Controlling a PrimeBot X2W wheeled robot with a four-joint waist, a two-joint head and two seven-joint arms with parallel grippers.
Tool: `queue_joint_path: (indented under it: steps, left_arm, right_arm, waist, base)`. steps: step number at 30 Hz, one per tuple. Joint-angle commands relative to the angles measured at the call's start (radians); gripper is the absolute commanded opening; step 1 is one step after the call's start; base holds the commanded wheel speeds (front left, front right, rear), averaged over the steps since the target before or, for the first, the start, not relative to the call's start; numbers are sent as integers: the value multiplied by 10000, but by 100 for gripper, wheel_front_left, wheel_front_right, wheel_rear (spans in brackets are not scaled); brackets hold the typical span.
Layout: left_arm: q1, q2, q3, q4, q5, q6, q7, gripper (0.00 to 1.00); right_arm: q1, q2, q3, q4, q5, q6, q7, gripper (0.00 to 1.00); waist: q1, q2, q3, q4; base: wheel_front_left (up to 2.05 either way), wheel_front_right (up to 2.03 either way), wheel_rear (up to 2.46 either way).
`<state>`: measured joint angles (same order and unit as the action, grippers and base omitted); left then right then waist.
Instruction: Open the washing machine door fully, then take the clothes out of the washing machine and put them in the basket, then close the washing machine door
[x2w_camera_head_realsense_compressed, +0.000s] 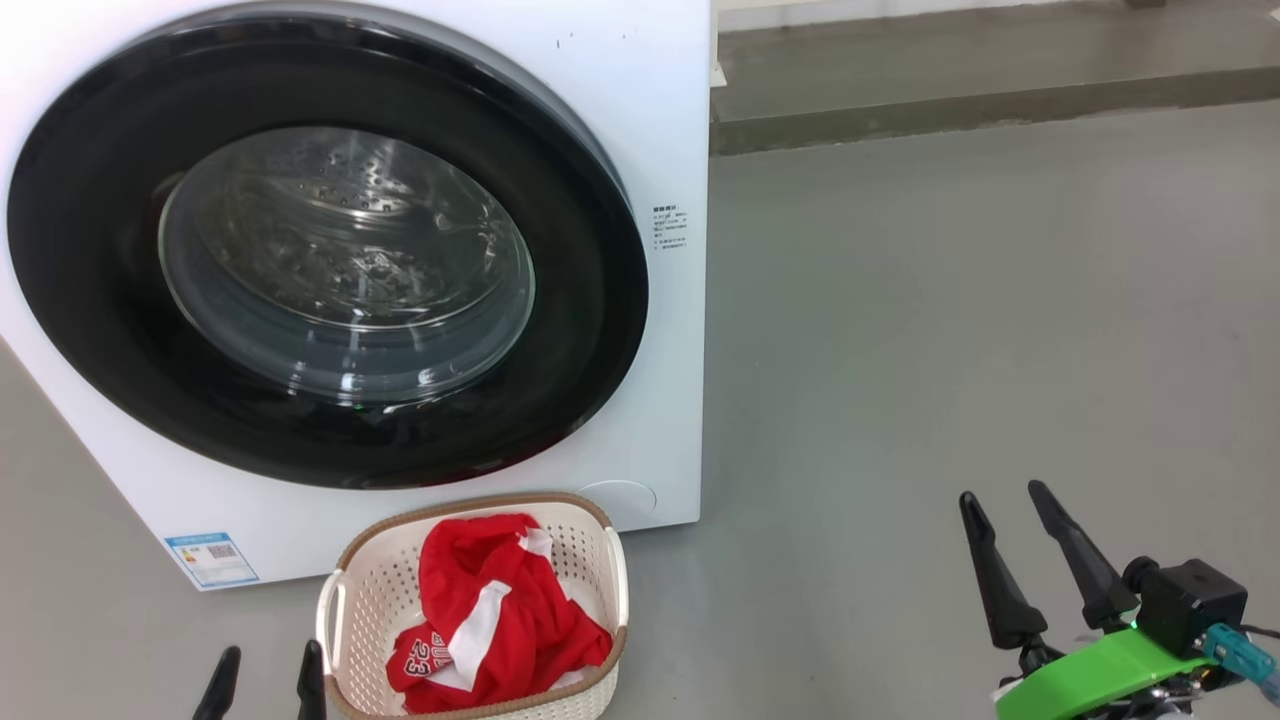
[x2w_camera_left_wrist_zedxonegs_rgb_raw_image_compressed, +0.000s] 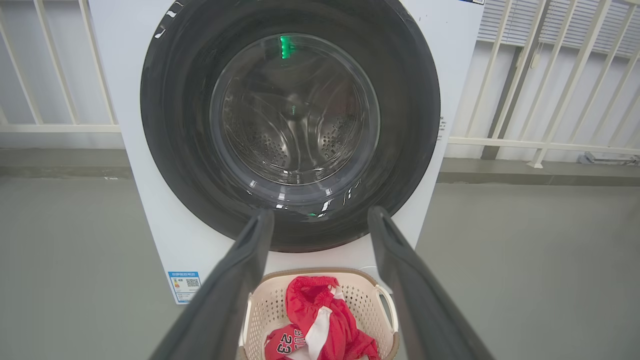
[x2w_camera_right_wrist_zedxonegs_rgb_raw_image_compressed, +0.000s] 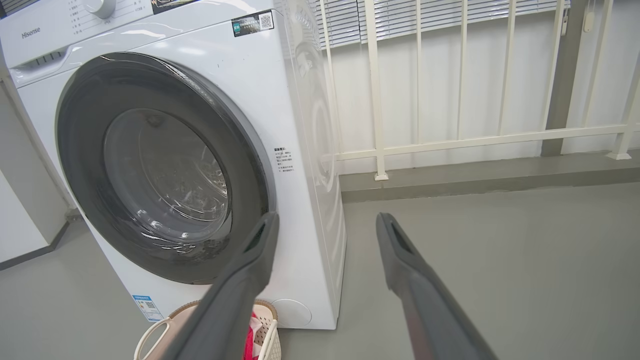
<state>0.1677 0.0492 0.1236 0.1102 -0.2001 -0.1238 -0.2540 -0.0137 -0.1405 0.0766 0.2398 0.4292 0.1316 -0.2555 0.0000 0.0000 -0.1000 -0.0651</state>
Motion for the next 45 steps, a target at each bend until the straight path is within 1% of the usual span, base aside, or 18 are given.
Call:
queue_joint_path:
  steps: [1, 10, 11, 15, 18, 22, 27, 45]
  left_arm:
    - [-158, 82, 344, -288, 100, -19, -78, 100]
    - [-18, 36, 521, -406, 385, -27, -78, 100]
    - [185, -11, 165, -113, 313, 0, 2, 0]
    - [188, -176, 75, 443, 297, 2, 85, 0]
    - [85, -185, 117, 560, 13, 0, 200, 0]
    - [-7, -179, 114, 577, -457, -2, 330, 0]
    - [-103, -171, 80, 592, -1038, -5, 450, 0]
    - [-488, -143, 31, 686, -3004, -14, 912, 0]
  right_arm:
    - [-138, -49, 183, -309, -57, -9, -63, 100]
    - [-27, -34, 363, -352, -166, -9, -63, 100]
    - [110, 79, 124, -50, -87, 0, 1, 0]
    - [427, 269, 145, 450, -68, 2, 9, 0]
    - [417, 294, 107, 511, 184, 2, 90, 0]
    - [380, 314, 35, 478, 567, 1, 208, 0]
    - [333, 338, -47, 453, 1039, 1, 355, 0]
    - [141, 423, -326, 389, 2655, -1, 855, 0]
  waist:
    - [0, 0, -29, 1]
    - [0, 0, -149, -11]
    - [0, 0, -149, -9]
    - [0, 0, -152, -10]
    - [3, 0, -138, -3]
    - [23, 0, -112, 25]
    - [2, 0, -45, 52]
    - [1, 0, 120, 142]
  base:
    - [0, 0, 0]
    - [0, 0, 0]
    - [0, 0, 0]
    - [0, 0, 0]
    - [0, 0, 0]
    - [0, 0, 0]
    - [0, 0, 0]
    - [0, 0, 0]
